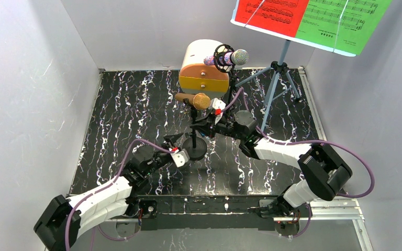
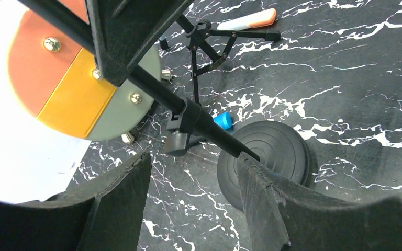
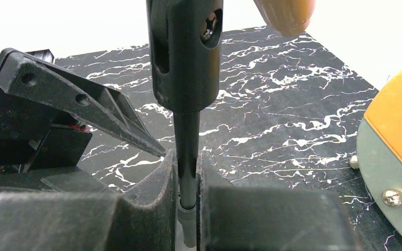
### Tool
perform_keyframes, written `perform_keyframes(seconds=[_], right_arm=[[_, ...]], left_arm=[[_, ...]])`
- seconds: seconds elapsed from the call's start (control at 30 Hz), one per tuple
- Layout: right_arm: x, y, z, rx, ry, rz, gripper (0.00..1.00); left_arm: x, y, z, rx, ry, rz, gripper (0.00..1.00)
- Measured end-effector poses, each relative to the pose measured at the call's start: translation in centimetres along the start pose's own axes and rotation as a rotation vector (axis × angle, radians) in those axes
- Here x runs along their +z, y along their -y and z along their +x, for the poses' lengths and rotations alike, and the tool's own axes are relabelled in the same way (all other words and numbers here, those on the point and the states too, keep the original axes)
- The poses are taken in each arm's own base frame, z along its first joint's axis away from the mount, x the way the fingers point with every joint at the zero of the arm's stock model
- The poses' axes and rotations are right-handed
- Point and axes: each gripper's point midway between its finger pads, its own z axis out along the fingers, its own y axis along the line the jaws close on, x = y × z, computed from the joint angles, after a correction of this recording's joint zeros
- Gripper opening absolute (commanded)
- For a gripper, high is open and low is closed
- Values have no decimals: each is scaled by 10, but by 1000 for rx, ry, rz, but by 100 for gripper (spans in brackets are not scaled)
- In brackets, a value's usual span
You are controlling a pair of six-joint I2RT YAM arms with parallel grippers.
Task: Pack up the instrument practice props
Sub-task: Unscrew the knob on the microphone stand.
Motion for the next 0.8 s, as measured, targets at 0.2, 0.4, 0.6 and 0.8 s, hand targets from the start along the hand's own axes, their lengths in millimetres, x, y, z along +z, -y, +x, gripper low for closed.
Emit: perform_keyframes(seconds=[0.2, 0.4, 0.6, 0.8], right_arm=[[0, 0, 0, 3, 0, 5, 1], [1, -2, 0, 3, 1, -2, 1], [2, -4, 0, 0, 3, -7, 1], [2, -5, 0, -2, 3, -9, 1]], left_arm=[[12, -1, 0, 42, 0, 13, 49], [23, -2, 2, 53, -7, 24, 44], [24, -1, 6, 63, -16, 26, 40], [25, -5, 6, 77, -20, 9, 34]])
